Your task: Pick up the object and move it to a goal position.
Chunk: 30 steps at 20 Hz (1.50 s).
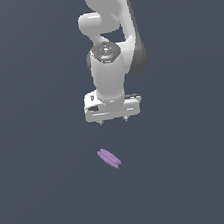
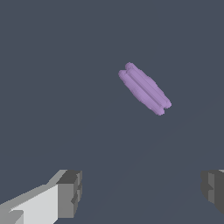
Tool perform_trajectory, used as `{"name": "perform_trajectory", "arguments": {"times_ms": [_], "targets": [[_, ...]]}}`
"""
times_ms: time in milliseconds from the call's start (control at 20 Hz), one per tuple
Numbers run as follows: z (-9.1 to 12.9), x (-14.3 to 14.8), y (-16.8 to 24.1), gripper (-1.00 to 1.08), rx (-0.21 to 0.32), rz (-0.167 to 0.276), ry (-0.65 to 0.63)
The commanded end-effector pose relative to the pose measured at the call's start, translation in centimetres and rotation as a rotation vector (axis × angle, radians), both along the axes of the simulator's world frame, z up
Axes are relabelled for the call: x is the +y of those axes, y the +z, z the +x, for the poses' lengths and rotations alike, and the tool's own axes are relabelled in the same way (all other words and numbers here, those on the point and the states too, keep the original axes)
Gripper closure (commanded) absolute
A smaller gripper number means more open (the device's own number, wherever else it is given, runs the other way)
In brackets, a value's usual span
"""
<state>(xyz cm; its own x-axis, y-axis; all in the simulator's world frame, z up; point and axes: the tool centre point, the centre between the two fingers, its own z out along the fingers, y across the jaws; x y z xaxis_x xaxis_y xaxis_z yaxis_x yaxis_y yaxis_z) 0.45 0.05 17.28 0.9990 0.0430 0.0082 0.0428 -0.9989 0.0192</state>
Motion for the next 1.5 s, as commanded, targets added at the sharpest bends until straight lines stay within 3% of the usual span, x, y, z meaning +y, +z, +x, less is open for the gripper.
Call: {"name": "perform_trajectory", "arguments": {"times_ms": [0,550,1000,1450], "targets": [[0.0,0.0,0.0,-0.92,0.0,0.0,0.0],[-0.5,3.3,0.7,-0.92,0.009,0.009,0.054],[0.1,2.9,0.3,-0.92,0.009,0.007,0.085],[2.1,1.9,-1.2,-0.92,0.012,0.003,0.21]]}}
